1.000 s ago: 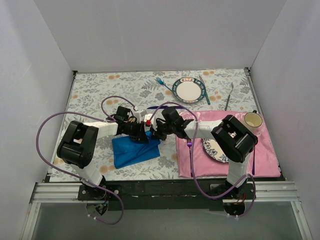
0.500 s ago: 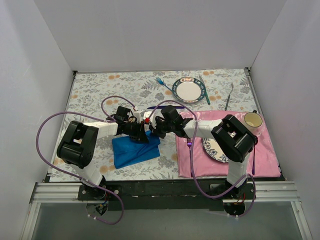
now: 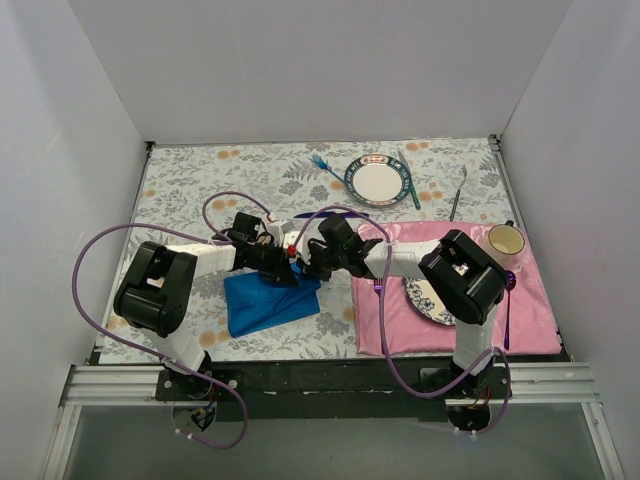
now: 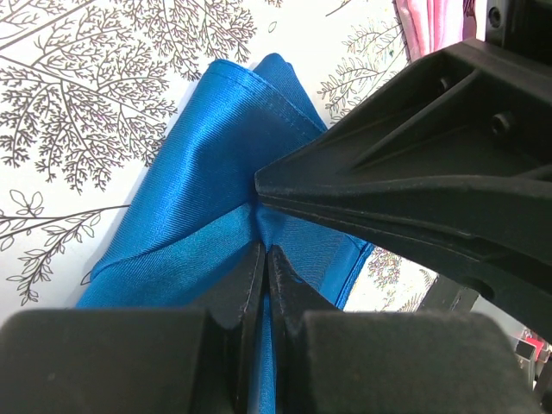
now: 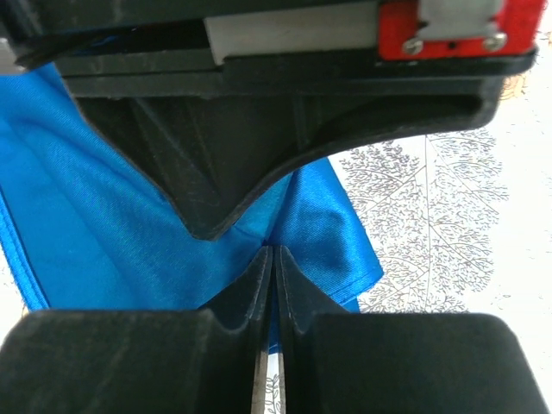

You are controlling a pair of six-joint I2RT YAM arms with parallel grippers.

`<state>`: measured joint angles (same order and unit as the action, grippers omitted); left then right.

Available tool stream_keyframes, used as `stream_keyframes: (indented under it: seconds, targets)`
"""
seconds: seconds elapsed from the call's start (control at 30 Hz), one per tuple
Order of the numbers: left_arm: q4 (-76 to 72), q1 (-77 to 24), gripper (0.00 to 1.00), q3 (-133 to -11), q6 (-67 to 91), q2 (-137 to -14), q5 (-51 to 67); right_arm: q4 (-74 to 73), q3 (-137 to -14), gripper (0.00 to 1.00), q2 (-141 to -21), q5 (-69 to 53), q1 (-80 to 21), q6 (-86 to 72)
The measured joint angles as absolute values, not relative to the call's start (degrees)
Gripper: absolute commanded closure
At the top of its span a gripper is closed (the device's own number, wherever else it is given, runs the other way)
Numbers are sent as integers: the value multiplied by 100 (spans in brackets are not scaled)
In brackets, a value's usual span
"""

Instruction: Fold the napkin into a case and place the utensils inside

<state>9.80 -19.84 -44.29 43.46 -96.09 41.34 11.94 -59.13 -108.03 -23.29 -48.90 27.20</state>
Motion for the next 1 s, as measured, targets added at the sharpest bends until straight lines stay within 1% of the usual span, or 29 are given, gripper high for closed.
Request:
stream_keyframes:
  seconds: [0.2, 0.3, 0.37, 0.4, 0.5, 1.0]
  targets:
    - [982, -1984, 100, -4429, 4351, -9607, 4132, 1096, -5913, 82, -10803, -2403, -4893, 2862]
    - [982, -1986, 100, -4429, 4357, -9609, 4130, 1070, -5913, 82, -10805, -2414, -4893, 2897]
    - [982, -1986, 100, -4429, 4372, -9607, 4125, 1061, -5913, 86, -10807, -2416, -4893, 2921]
    - [982, -1986, 100, -4429, 4379, -9609, 4123, 1059, -5913, 91, -10807, -2416, -4893, 2941]
    - [982, -1988, 100, -4429, 4399, -9609, 4117, 1041, -5913, 99, -10807, -2401, -4895, 2998]
    - [1026, -1988, 100, -4440, 4462, -9609, 4099, 1044, -5957, 99, -10794, -2130, -4858, 2521]
